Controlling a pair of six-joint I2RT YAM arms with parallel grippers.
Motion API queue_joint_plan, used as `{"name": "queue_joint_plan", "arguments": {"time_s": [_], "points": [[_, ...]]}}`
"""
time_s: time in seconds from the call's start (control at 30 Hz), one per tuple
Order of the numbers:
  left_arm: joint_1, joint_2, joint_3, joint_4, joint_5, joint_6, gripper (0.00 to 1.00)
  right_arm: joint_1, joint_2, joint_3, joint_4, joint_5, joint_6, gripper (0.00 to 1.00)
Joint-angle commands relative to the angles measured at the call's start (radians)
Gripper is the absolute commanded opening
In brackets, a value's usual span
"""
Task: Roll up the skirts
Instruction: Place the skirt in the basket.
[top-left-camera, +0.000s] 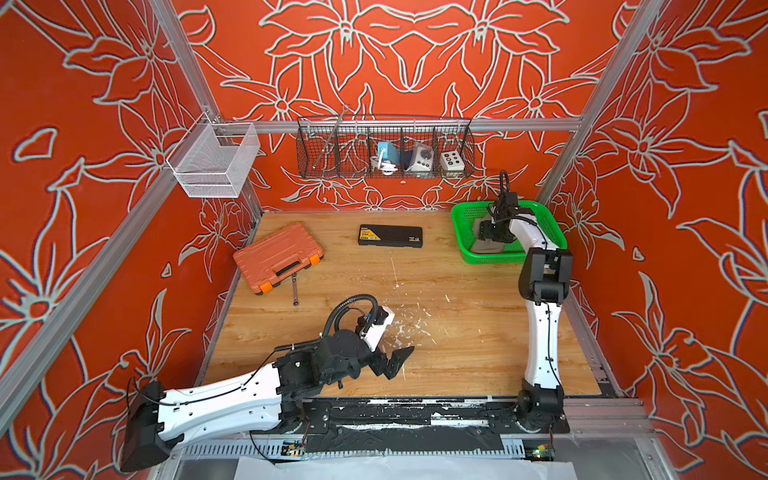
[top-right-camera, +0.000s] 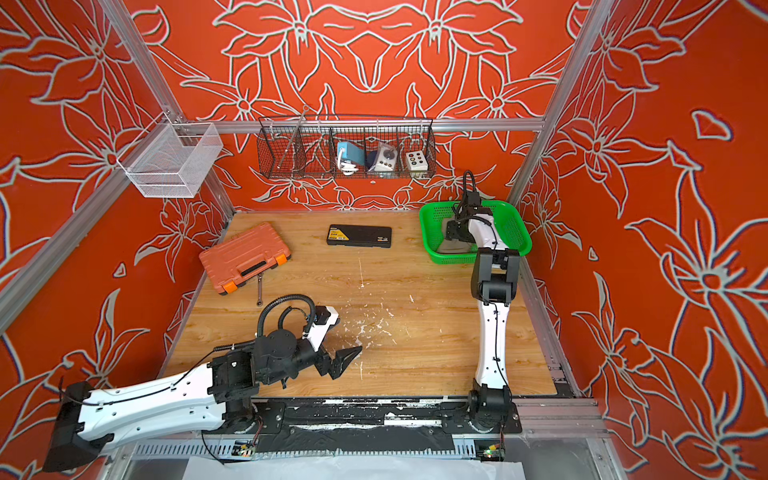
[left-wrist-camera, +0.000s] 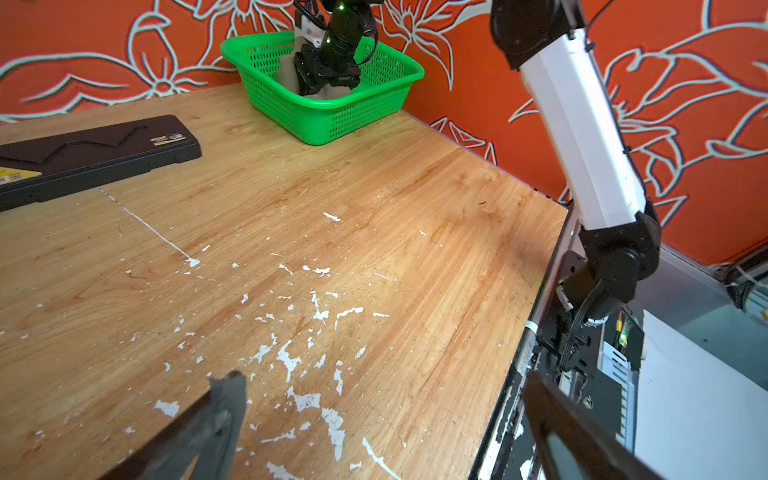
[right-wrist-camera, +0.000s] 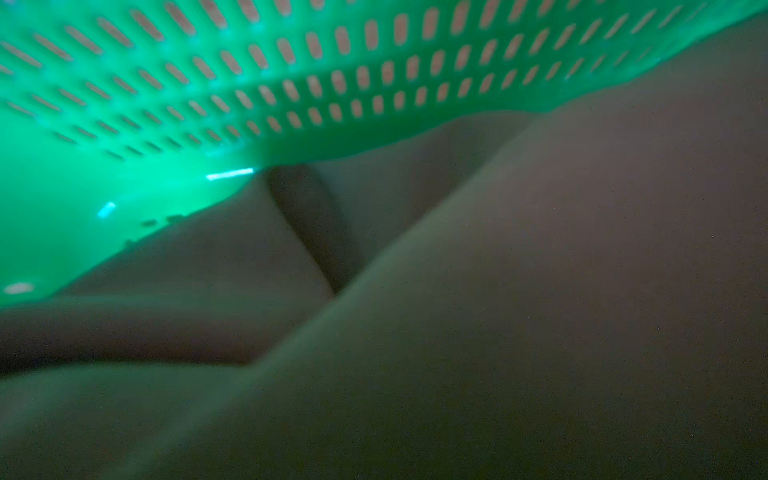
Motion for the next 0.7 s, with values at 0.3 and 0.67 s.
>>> {"name": "queue_joint_plan", "arguments": {"time_s": [0.3,0.67], "points": [[0.005,-0.012,0.018,-0.026,-0.057,-0.039,0.98,0.01,-0.357,-0.382,0.477,-0.135,-0.043,0.84],[0.08,-0.008,0.056,-0.007,-0.104,0.048,0.98,0.015,-0.623,-0.612,0.536,-0.168,-0.029,0.87]]}}
